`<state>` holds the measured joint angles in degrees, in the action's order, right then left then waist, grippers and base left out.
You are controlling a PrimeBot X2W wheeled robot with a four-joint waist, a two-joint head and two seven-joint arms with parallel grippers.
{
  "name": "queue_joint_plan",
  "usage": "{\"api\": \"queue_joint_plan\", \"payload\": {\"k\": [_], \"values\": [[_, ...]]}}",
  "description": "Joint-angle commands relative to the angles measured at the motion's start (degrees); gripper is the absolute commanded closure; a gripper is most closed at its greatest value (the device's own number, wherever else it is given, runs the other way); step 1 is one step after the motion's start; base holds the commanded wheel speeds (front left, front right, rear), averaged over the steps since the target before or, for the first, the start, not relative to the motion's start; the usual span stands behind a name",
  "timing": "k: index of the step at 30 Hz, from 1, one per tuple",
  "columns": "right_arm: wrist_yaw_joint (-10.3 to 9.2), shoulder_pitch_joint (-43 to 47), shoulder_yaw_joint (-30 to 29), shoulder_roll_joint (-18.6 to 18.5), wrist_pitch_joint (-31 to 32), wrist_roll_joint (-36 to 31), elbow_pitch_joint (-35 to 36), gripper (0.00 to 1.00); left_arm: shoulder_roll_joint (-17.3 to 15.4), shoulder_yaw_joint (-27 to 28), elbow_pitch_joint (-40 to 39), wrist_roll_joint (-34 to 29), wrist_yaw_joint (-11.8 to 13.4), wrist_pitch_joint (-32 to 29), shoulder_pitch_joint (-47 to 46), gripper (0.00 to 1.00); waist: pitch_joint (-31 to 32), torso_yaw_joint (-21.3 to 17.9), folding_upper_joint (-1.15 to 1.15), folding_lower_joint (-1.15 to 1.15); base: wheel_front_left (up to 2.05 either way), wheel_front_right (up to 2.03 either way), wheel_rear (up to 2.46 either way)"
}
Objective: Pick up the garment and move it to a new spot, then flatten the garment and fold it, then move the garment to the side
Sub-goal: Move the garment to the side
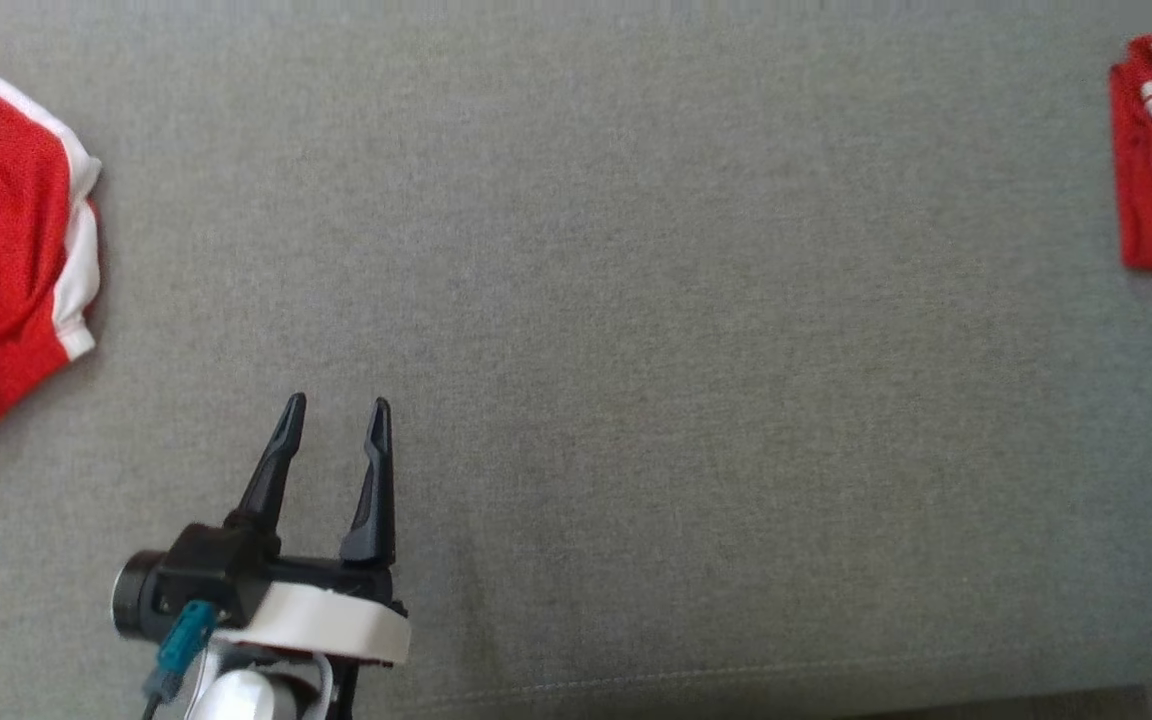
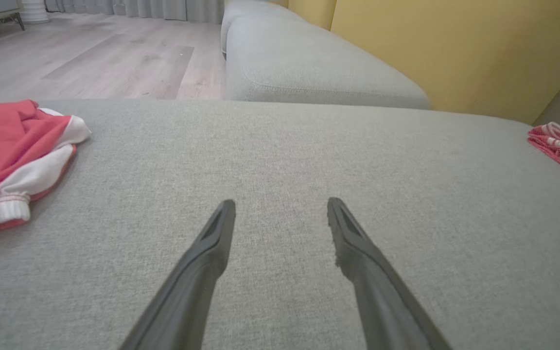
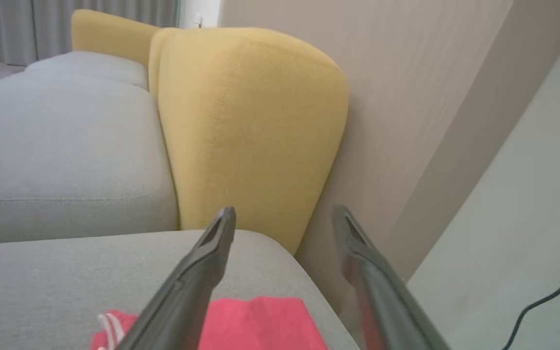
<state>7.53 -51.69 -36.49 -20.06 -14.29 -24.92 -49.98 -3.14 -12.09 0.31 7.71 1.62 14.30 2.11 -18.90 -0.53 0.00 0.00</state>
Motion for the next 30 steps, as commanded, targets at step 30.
{"api": "queue_joint_plan", "payload": {"k": [30], "values": [[-0.04, 58.03, 29.12, 17.15, -0.71, 24.89, 38.31, 0.0, 0.26, 3.41, 4.78, 1.87, 0.83, 0.7, 7.01, 0.0, 20.47, 5.81, 0.0, 0.0, 0.0, 0.0, 0.0]]}}
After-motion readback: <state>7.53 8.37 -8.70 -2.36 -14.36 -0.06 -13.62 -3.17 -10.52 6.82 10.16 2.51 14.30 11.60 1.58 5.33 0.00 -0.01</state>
